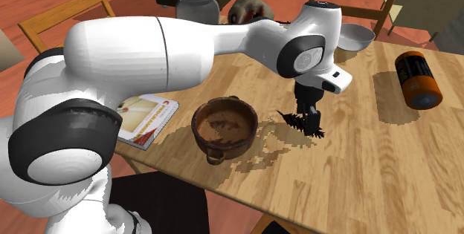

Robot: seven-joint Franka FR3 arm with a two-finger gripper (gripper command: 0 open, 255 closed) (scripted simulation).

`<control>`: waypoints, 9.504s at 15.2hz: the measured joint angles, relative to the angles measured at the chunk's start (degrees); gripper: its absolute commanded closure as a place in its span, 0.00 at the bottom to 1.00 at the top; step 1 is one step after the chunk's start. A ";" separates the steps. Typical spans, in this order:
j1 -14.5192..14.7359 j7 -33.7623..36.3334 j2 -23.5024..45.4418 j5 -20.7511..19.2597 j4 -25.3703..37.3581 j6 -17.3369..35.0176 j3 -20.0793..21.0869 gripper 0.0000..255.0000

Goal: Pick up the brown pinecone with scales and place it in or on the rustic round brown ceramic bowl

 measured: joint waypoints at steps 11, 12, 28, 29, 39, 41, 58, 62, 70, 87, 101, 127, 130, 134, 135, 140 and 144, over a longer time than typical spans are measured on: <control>0.01 -0.04 -0.06 0.03 0.29 -0.35 0.01 1.00; -0.02 -0.22 -0.12 0.09 0.85 -0.94 -0.01 1.00; 0.59 -1.73 1.29 0.08 14.71 -13.34 0.27 1.00; 0.68 -1.75 1.56 0.02 15.74 -14.12 0.31 1.00; 1.79 -2.58 5.48 -1.04 29.08 -23.60 0.54 1.00; 1.39 -2.41 1.92 -0.20 24.78 -22.83 0.64 1.00; 3.42 5.22 -8.82 -2.05 1.07 -17.75 4.41 0.00; 4.06 7.43 -7.00 -4.00 -2.30 -15.69 5.03 0.00; 3.58 7.84 -7.63 -4.18 -8.05 -10.66 4.59 0.00; 3.56 7.60 -7.67 -4.17 -7.31 -11.37 4.55 1.00; 3.92 5.50 -6.95 -4.26 3.97 -21.77 4.88 1.00; 4.91 2.58 -27.76 1.29 -5.76 -31.57 3.92 1.00; 5.04 2.83 -28.88 1.61 -9.01 -29.45 3.73 1.00; 5.20 3.29 -29.79 1.90 -12.95 -26.43 3.60 1.00; 5.26 3.40 -30.18 2.01 -14.16 -25.60 3.55 1.00; 5.47 4.03 -31.03 2.28 -18.86 -21.80 3.49 1.00; 5.56 4.35 -31.24 2.36 -20.29 -20.54 3.52 1.00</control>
